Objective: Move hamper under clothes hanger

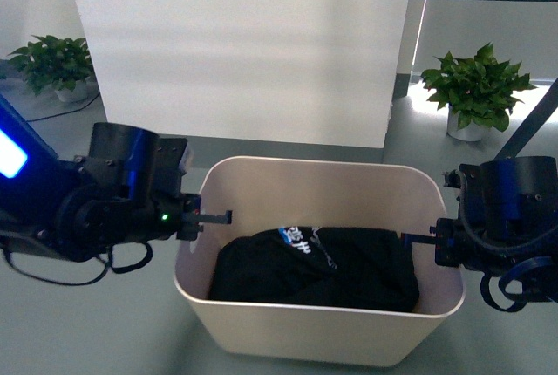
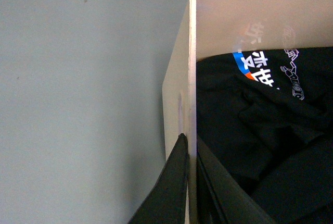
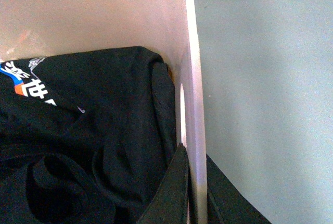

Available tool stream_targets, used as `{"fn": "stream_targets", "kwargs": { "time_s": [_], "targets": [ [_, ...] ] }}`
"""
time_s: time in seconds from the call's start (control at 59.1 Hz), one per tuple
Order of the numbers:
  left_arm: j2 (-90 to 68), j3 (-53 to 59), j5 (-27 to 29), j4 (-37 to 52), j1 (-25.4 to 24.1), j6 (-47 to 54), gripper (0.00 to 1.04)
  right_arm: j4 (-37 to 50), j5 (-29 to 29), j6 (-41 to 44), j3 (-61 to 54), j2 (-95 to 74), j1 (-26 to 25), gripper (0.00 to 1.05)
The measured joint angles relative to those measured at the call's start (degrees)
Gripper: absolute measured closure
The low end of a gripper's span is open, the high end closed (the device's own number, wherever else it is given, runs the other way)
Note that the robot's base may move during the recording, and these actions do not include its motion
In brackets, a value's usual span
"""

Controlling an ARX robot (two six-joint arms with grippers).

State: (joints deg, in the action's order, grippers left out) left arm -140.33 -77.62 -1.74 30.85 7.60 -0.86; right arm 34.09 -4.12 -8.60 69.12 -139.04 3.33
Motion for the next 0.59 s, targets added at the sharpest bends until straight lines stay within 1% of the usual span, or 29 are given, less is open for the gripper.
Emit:
{"fn": "stream_targets", "kwargs": {
  "time_s": [0.135, 0.254, 0.457, 0.593],
  "targets": [
    [1.27, 7.76, -1.46, 2.91, -2.75, 0.7, 1.01, 1.68, 2.16, -0.87, -5.6, 1.55, 1.49, 1.02],
    [1.27, 11.76, -2.16, 5.29, -3.93, 0.94, 1.01, 2.25, 2.67, -1.18, -7.58, 1.57, 2.45, 1.02],
    [1.25, 12.5, -2.32, 6.88, -5.25, 1.29, 1.01, 2.47, 2.47, -1.81, -8.02, 1.55, 3.65, 1.02],
    [-0.39, 9.57, -1.66, 7.17, -6.43, 1.88, 1.01, 3.28, 2.21, -2.78, -7.89, 1.51, 5.11, 1.02]
  ]
}}
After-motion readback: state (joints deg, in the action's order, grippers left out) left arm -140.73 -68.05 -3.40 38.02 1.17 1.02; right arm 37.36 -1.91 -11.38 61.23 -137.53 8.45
